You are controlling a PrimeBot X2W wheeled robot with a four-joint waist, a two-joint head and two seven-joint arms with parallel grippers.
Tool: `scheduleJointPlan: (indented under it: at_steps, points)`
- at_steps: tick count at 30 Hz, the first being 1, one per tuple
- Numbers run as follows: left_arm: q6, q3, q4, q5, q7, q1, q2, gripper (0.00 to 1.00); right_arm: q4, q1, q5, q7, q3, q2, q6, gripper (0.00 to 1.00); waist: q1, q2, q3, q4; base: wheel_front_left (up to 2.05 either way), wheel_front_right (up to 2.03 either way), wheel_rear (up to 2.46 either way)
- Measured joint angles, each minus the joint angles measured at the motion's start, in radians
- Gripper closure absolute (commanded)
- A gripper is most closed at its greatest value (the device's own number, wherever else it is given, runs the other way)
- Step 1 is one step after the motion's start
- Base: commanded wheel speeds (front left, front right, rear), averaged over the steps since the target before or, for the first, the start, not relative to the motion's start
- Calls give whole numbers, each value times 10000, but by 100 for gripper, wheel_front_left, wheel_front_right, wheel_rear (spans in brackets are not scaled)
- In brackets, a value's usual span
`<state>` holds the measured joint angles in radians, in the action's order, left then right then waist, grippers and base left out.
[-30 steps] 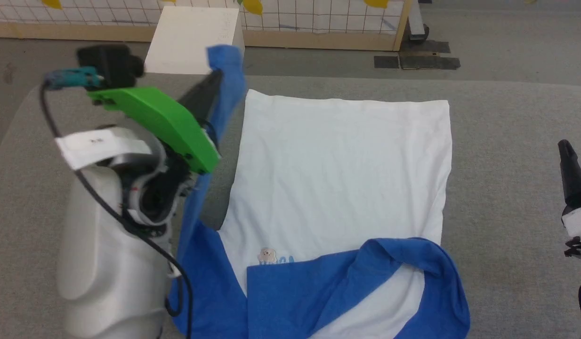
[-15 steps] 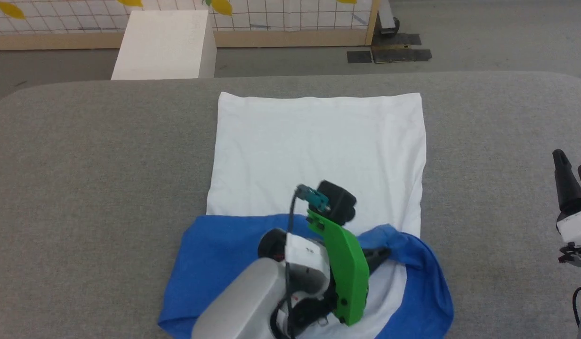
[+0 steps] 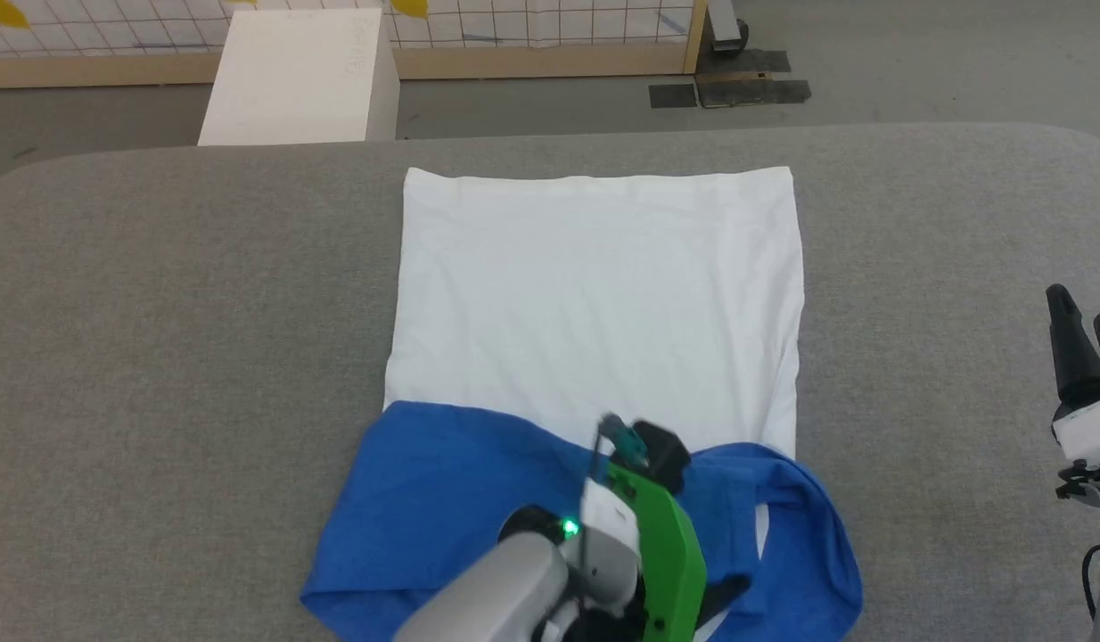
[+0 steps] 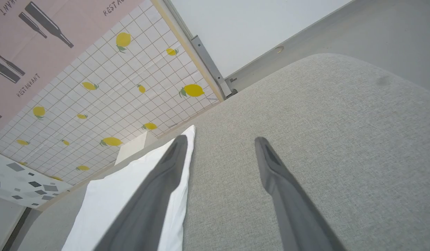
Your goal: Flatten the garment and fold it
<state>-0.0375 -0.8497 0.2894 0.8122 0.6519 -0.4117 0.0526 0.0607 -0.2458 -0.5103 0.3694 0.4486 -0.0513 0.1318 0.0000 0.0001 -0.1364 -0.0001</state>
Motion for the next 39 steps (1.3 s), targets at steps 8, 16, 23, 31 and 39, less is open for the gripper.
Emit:
scheduleJointPlan:
  at_steps: [8,16,23,31,39]
  points:
    - [738,2800,-1350,1074,-2566,-960,117,0,-75,2,13,0,-364,-2,0,0,0,0,89,165,0,0,0]
    - [1310,4867,-1241,-727,-6224,-1218,1921,0,-201,-18,186,35,-1206,2,0,0,0,0,-65,125,0,0,0]
    - [1509,5559,-1062,-1605,-8636,-450,2336,0,-299,-562,443,539,-1778,-249,2,0,0,0,-571,205,0,0,0]
    - [1714,6040,-2109,-2169,-9041,-392,2240,0,516,-3501,1657,3032,-2552,-1308,2,0,0,-1,-1773,423,0,0,0]
    - [1714,6148,-3058,-2855,-9058,-477,1651,0,2286,-6551,3087,5156,-3018,-2412,2,0,1,0,-3211,951,0,0,0]
